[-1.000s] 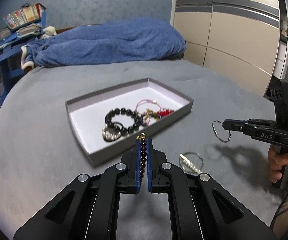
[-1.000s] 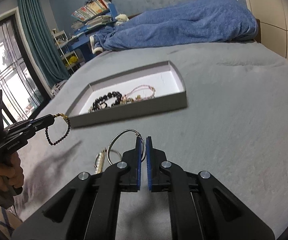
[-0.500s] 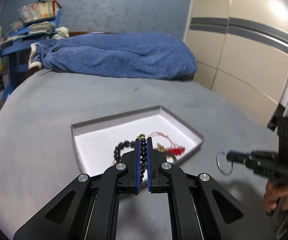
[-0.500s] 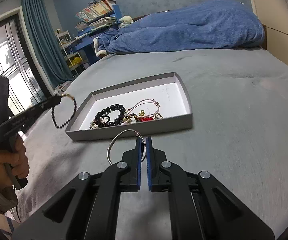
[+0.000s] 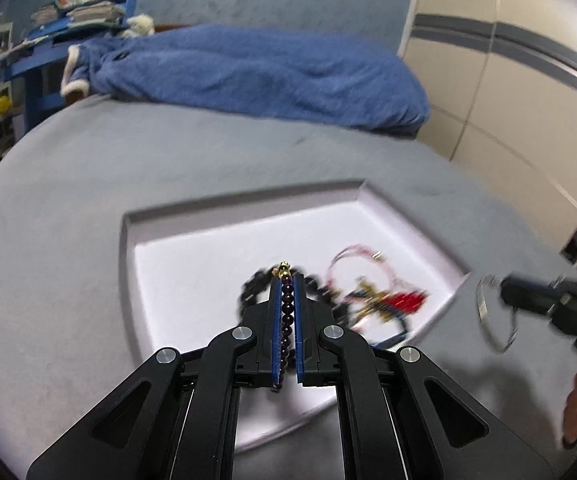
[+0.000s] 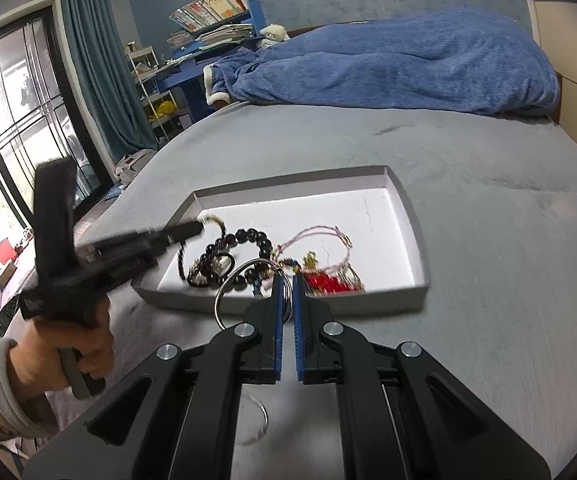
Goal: Organize jewelry
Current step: 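Release the garnet bracelet into the box with the left tool while the right tool releases the hoop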
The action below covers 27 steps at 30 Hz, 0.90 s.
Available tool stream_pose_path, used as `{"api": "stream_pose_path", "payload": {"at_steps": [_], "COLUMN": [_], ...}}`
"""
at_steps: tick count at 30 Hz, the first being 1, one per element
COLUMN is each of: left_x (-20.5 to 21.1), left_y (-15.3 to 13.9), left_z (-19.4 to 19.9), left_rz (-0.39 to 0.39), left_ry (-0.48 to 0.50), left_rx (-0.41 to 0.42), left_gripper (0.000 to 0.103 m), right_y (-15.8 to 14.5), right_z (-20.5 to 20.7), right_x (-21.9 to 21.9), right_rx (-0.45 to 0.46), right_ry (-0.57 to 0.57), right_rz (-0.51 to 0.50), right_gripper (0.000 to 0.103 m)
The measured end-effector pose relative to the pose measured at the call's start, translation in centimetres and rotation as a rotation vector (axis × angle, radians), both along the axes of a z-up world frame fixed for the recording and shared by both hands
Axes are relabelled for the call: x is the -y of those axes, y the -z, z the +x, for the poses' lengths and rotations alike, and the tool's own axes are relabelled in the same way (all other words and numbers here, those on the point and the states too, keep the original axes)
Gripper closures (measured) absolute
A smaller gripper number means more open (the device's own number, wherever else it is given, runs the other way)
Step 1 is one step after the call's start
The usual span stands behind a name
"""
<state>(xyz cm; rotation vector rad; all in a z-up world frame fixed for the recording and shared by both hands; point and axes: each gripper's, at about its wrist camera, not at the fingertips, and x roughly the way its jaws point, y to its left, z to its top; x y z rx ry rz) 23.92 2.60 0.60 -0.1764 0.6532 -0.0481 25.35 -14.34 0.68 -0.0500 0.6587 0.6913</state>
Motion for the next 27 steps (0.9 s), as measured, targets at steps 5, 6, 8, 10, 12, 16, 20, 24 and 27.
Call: {"api": "stream_pose_path", "payload": {"at_steps": [5, 6, 8, 10, 12, 16, 20, 24, 27], "left_x": [-0.5, -0.7, -0.7, -0.7, -0.4, 0.6, 2.0, 3.0, 3.2], "left_y": [1.1, 1.2, 1.1, 1.0, 0.8, 0.4, 0.4, 0.5, 0.6], "left_z": [-0.5, -0.7, -1.3, -2.0, -2.9, -4.7, -6.4, -7.7, -8.2], "left_rz": [0.012, 0.009, 0.004, 0.003, 0.014, 0.048, 0.079, 0.111, 0.120], "left_ry": [-0.016, -0.018, -0.023, -0.019, -0.015, 0.002, 0.036, 0.053, 0.056], "left_rx": [-0.024, -0.020, -0.002, 0.020, 0.049, 0.094, 0.122, 0.141, 0.143], "left_gripper": [0.093, 0.087, 0.073, 0.055, 0.047, 0.035, 0.031, 0.029, 0.028], "right_y": [0.1, 0.2, 0.5, 0.7, 0.8, 1.2, 2.1, 2.9, 2.8], "right_z": [1.6, 1.9, 2.6, 3.3, 3.8, 5.1, 5.8, 5.9, 5.6], "right_x": [-2.2, -2.5, -3.1, -3.5, -4.0, -5.0, -5.9, -6.2, -5.7], "right_rx": [0.001, -0.001, -0.010, -0.018, -0.018, -0.019, -0.024, -0.027, -0.027], "right_ry": [-0.016, -0.015, -0.008, 0.003, 0.010, 0.029, 0.054, 0.066, 0.068], "right_rz": [-0.017, -0.018, -0.015, -0.008, -0.012, -0.035, -0.086, -0.121, -0.106], "right_gripper": [0.099, 0.099, 0.098, 0.098, 0.098, 0.098, 0.098, 0.097, 0.081]}}
